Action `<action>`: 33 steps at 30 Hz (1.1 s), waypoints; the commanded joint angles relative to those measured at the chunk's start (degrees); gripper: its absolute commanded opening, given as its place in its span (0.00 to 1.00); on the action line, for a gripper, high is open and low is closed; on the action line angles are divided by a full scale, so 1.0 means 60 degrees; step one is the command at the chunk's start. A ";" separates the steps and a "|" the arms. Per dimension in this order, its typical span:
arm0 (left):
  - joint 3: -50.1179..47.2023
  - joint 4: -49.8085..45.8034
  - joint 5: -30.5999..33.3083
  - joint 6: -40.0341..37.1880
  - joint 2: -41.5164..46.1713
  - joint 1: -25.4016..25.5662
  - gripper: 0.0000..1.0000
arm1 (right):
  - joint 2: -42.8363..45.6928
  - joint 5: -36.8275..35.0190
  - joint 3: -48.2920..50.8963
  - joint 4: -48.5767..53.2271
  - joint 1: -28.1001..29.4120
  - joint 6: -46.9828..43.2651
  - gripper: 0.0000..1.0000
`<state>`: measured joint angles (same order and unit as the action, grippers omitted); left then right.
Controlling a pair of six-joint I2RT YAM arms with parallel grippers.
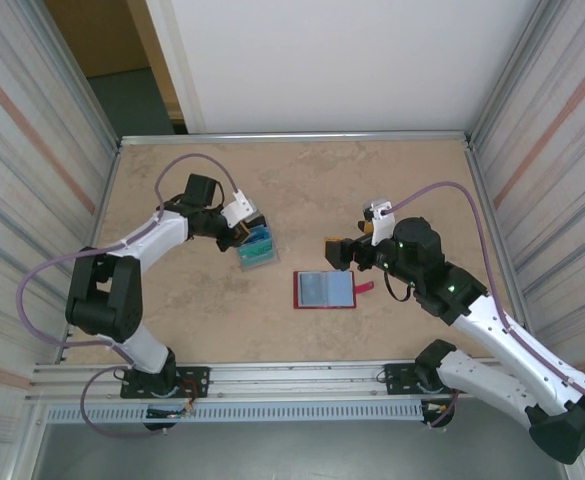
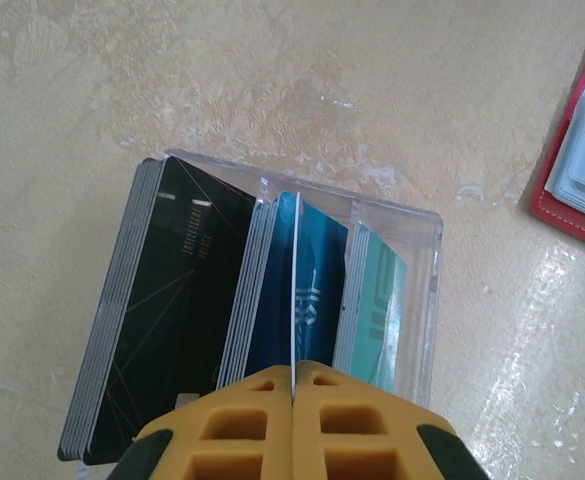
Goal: Take the credit cards out of the card holder
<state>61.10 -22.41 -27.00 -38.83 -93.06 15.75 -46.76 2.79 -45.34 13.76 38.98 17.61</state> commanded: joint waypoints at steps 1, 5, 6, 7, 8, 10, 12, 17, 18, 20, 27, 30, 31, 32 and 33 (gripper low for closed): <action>0.0371 0.0037 -0.0173 -0.0164 -0.0178 0.0052 0.00 | 0.0267 -0.0173 -0.0016 -0.0059 -0.0044 0.0214 0.99; 0.0578 -0.0014 -0.0090 -0.0284 -0.0451 0.0176 0.00 | 0.0321 -0.0263 0.0035 -0.0099 -0.0039 0.0381 0.99; 0.0637 -0.0054 -0.0059 -0.0327 -0.0514 0.0196 0.00 | 0.0337 -0.0287 0.0041 -0.0107 -0.0050 0.0412 0.99; 0.0687 -0.0084 -0.0045 -0.0354 -0.0584 0.0224 0.00 | 0.0352 -0.0249 0.0057 -0.0111 -0.0054 0.0435 0.99; 0.0728 -0.0097 -0.0010 -0.0387 -0.0654 0.0253 0.00 | 0.0352 -0.0110 0.0047 -0.0111 -0.0053 0.0422 0.99; 0.0797 -0.0126 0.0060 -0.0442 -0.0791 0.0283 0.00 | 0.0303 0.0129 0.0002 -0.0099 -0.0052 0.0406 0.99; 0.0868 -0.0189 0.0113 -0.0470 -0.0904 0.0291 0.00 | 0.0239 0.0194 -0.0049 -0.0058 -0.0052 0.0420 0.99; 0.1021 -0.0474 0.0263 -0.0498 -0.1036 0.0305 0.09 | 0.0091 0.0152 -0.0067 -0.0001 -0.0054 0.0421 0.99; 0.1023 -0.0509 0.0324 -0.0473 -0.1008 0.0327 0.14 | 0.0062 0.0157 -0.0063 -0.0015 -0.0063 0.0420 0.99; 0.1021 -0.0570 0.0486 -0.0457 -0.0961 0.0334 0.19 | -0.0031 0.0144 -0.0086 -0.0044 -0.0065 0.0393 0.99; 0.0965 -0.0790 0.0793 -0.0340 -0.0406 0.0603 0.21 | -0.0566 0.0063 -0.0181 -0.0227 -0.0048 0.0480 0.99; 0.0761 -0.0660 0.0868 -0.0046 0.0129 0.0764 0.22 | -0.1011 -0.0067 -0.0362 -0.0053 -0.0035 0.0764 0.99; 0.0635 -0.0530 0.0879 0.0084 0.0387 0.0808 0.22 | -0.1177 -0.0223 -0.0449 0.0094 0.0000 0.0898 0.99; 0.0491 -0.0402 0.0880 0.0214 0.0620 0.0832 0.31 | -0.1329 -0.0406 -0.0539 0.0277 0.0038 0.1018 0.99; 0.0295 -0.0211 0.0842 0.0351 0.0916 0.0869 0.32 | -0.1518 -0.0577 -0.0659 0.0517 0.0118 0.1112 0.99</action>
<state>64.58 -24.99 -22.15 -39.03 -93.03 20.43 -54.11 2.24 -46.04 14.26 39.09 21.15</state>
